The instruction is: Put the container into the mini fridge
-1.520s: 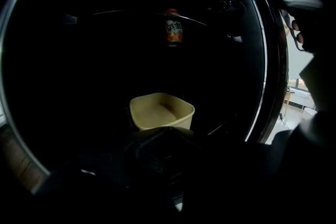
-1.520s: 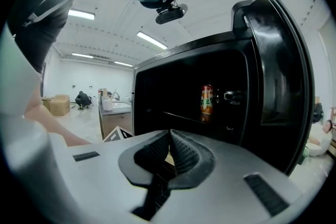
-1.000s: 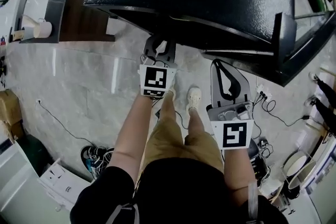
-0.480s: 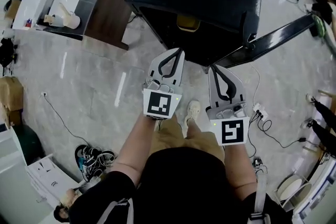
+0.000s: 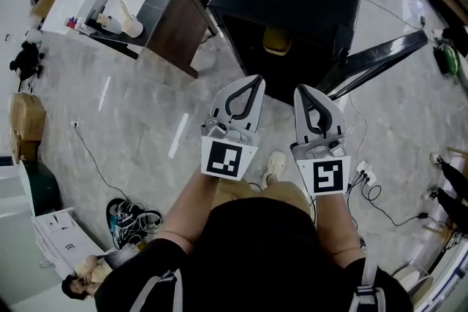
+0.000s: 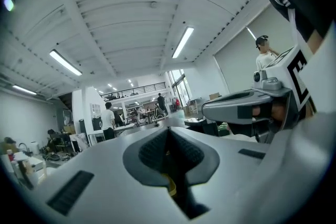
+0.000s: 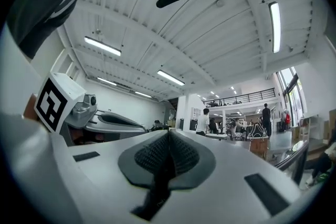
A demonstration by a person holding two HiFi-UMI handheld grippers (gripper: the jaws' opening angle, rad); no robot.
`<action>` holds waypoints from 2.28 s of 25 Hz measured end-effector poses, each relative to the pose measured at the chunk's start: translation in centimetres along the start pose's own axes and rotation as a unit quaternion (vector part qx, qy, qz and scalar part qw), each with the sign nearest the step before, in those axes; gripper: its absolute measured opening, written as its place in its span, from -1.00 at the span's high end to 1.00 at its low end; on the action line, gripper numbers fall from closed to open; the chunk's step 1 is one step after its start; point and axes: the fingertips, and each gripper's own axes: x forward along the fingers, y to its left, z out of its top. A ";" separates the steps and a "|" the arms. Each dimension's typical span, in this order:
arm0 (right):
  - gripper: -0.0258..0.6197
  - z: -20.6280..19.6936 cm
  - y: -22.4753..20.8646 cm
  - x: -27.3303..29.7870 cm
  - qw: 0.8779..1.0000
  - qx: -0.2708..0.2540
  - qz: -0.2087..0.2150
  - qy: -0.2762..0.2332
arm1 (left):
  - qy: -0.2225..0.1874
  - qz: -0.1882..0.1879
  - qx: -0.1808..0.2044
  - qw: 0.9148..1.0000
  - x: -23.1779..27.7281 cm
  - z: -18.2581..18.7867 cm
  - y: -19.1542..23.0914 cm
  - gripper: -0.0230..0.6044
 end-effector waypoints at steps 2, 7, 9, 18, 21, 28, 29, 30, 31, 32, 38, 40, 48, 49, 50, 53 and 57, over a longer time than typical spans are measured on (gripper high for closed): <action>0.81 1.1 0.6 0.1 1.000 -0.005 0.000 -0.009 | -0.009 0.002 0.005 1.000 -1.0 1.3 0.7 0.85; 0.81 3.5 3.5 0.8 1.000 -0.020 -0.006 -0.019 | -0.028 0.002 0.000 1.000 -3.9 3.3 3.1 0.85; 0.81 4.3 5.3 0.9 0.999 -0.028 -0.014 -0.019 | -0.039 -0.002 -0.008 0.999 -5.5 3.7 4.0 0.85; 0.81 7.7 13.7 -1.2 0.994 -0.078 -0.064 -0.028 | -0.088 -0.034 -0.004 0.996 -15.1 4.4 6.7 0.85; 0.81 8.4 16.9 -2.0 0.993 -0.090 -0.075 -0.028 | -0.099 -0.042 0.001 0.994 -18.1 4.4 8.1 0.85; 0.81 9.7 22.7 -2.8 0.990 -0.094 -0.098 -0.026 | -0.122 -0.076 -0.022 0.989 -22.6 5.2 9.1 0.85; 0.81 9.9 23.1 -2.9 0.990 -0.094 -0.099 -0.026 | -0.124 -0.081 -0.023 0.989 -22.9 5.3 8.9 0.85; 0.81 10.0 23.4 -2.9 0.990 -0.095 -0.100 -0.027 | -0.127 -0.085 -0.025 0.988 -23.1 5.5 8.7 0.85; 0.81 10.1 23.7 -2.9 0.990 -0.096 -0.101 -0.026 | -0.131 -0.089 -0.027 0.987 -23.3 5.7 8.5 0.85; 0.81 10.1 23.8 -3.0 0.990 -0.099 -0.102 -0.024 | -0.135 -0.091 -0.030 0.986 -23.4 5.8 8.4 0.85; 0.81 11.2 24.2 -2.8 0.989 -0.107 -0.101 -0.036 | -0.143 -0.086 -0.030 0.985 -23.7 5.9 9.3 0.85; 0.81 10.8 24.0 -3.1 0.988 -0.121 -0.097 -0.025 | -0.140 -0.084 -0.025 0.986 -23.5 5.8 9.3 0.85; 0.81 11.8 24.2 -3.5 0.985 -0.117 -0.119 -0.032 | -0.146 -0.075 -0.027 0.986 -24.1 6.1 9.3 0.85; 0.81 11.5 24.3 -3.7 0.985 -0.123 -0.116 -0.027 | -0.146 -0.074 -0.025 0.986 -24.2 6.1 9.3 0.85; 0.81 11.3 24.4 -3.8 0.985 -0.125 -0.114 -0.023 | -0.145 -0.074 -0.023 0.986 -24.3 6.0 9.3 0.85; 0.81 11.9 24.7 -4.0 0.986 -0.101 -0.124 -0.039 | -0.142 -0.077 -0.020 0.987 -24.5 6.0 8.9 0.85; 0.81 11.8 24.9 -4.5 0.985 -0.118 -0.119 -0.029 | -0.147 -0.081 -0.024 0.986 -24.9 6.0 8.5 0.85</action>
